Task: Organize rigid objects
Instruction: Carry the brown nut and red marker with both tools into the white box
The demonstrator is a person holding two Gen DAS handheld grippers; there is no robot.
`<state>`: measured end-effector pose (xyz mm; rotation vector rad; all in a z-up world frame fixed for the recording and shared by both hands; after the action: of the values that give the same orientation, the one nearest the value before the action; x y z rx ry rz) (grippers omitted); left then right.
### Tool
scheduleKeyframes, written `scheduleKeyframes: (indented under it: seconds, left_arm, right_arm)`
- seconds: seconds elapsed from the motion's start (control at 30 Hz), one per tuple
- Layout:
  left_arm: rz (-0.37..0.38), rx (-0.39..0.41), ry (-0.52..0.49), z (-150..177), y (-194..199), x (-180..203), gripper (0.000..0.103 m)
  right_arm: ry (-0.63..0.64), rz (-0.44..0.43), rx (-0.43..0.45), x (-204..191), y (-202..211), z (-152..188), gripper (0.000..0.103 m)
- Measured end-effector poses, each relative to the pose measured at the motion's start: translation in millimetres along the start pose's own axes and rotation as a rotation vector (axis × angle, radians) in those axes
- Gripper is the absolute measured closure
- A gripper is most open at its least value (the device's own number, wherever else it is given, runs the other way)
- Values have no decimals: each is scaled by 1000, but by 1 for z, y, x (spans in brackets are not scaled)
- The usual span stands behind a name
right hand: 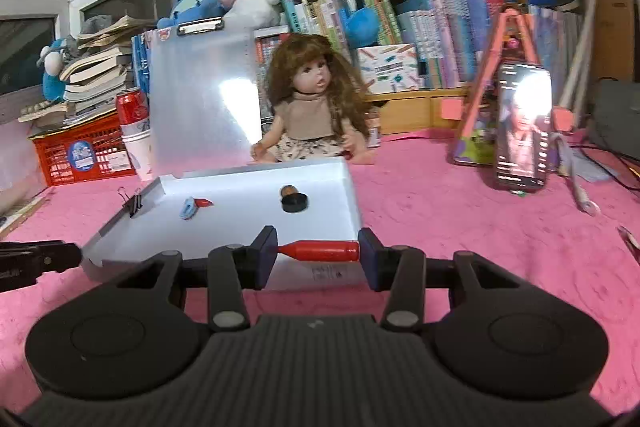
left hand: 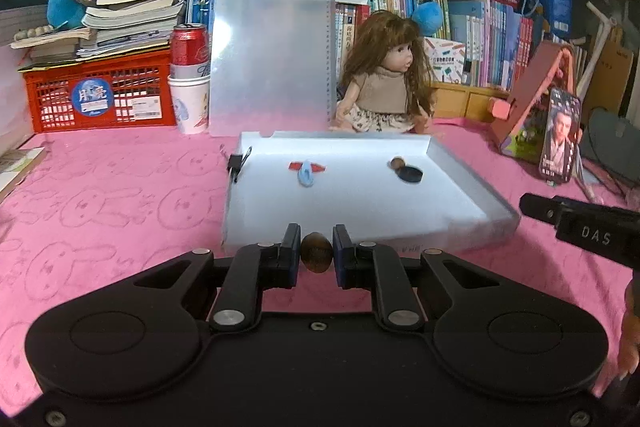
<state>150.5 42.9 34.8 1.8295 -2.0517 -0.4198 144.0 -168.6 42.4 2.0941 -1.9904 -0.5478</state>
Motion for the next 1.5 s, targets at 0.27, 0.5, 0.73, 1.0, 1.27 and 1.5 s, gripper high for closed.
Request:
scheduleKeyframes:
  seconds: [0.27,0.5,0.73,1.0,1.27,1.5]
  left_arm:
    - [2,-51,54,-30,-49,0,87]
    - [-30,-88,70,-34,-92,-5,87]
    - [-43,-130,81,-34,-130,-7,87]
    - [-63,-165,76,-31,-167,-11,87]
    - [-79,-215,69,-35,-195,-18,87]
    - [-82,-213,67,-31,-202,-17,87]
  right_arm:
    - [-96,-45,-69,6,-44,-29,54]
    - [-88,-81,-116,1,-85,-36,54]
    - [-106,-94,-194,-2,-124,-31,54]
    - [-66,-101,-262,-11,-156,-23,54]
    - [-15,-70,-311,-17,-179,-22,54]
    - [-29,-86,-299,-19,-183,-19,54]
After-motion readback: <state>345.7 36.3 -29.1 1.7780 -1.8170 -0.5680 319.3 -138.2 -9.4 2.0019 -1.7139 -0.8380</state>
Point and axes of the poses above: each gripper's, at about its wrist camera, not at the fingertips, and y roughly against the way its jaws point, x to its right, z to its underside, the point moved 6 cm from there along -y, roughly the way its jaws point, and after that the axes turned 2 degrees about x, right-handed, at the moved point
